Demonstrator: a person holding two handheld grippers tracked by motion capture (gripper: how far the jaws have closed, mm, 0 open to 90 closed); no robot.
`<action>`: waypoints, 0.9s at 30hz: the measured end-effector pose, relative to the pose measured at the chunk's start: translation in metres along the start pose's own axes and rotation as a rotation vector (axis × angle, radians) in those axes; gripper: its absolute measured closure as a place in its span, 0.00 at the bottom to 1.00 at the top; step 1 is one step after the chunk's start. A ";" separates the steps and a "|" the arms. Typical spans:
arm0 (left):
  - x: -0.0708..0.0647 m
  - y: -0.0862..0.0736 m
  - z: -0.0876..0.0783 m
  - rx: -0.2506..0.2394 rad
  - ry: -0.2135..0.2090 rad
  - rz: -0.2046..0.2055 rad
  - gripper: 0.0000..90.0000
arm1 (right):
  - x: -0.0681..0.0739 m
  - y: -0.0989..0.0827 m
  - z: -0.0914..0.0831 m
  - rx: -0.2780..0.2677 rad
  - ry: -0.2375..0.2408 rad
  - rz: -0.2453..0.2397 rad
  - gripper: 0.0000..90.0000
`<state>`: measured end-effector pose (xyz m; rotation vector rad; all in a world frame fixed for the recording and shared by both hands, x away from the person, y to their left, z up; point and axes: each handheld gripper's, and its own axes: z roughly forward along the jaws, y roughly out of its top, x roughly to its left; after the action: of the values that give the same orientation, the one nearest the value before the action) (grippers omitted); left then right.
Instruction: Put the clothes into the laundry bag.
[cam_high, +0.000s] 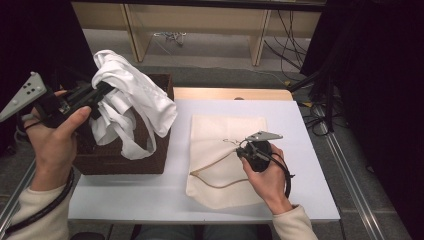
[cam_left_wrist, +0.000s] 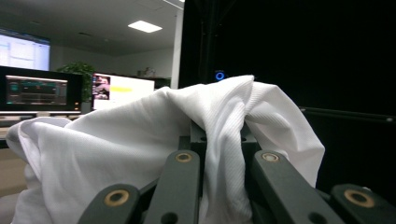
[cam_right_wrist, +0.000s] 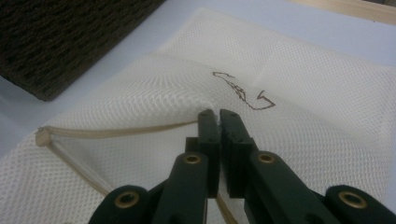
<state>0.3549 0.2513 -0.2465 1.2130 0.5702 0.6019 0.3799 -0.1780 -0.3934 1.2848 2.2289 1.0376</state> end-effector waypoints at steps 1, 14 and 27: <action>-0.002 0.000 0.000 -0.001 -0.006 -0.004 0.93 | 0.002 0.000 0.000 0.007 -0.004 0.020 0.99; -0.026 0.006 0.004 -0.011 -0.123 -0.048 0.93 | -0.001 0.000 0.001 -0.004 0.005 -0.009 0.99; -0.063 0.007 0.009 0.012 -0.271 -0.057 0.93 | 0.000 0.000 0.001 -0.006 0.005 0.005 0.99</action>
<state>0.3148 0.2029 -0.2322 1.2605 0.3784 0.3785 0.3804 -0.1777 -0.3937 1.2876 2.2255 1.0504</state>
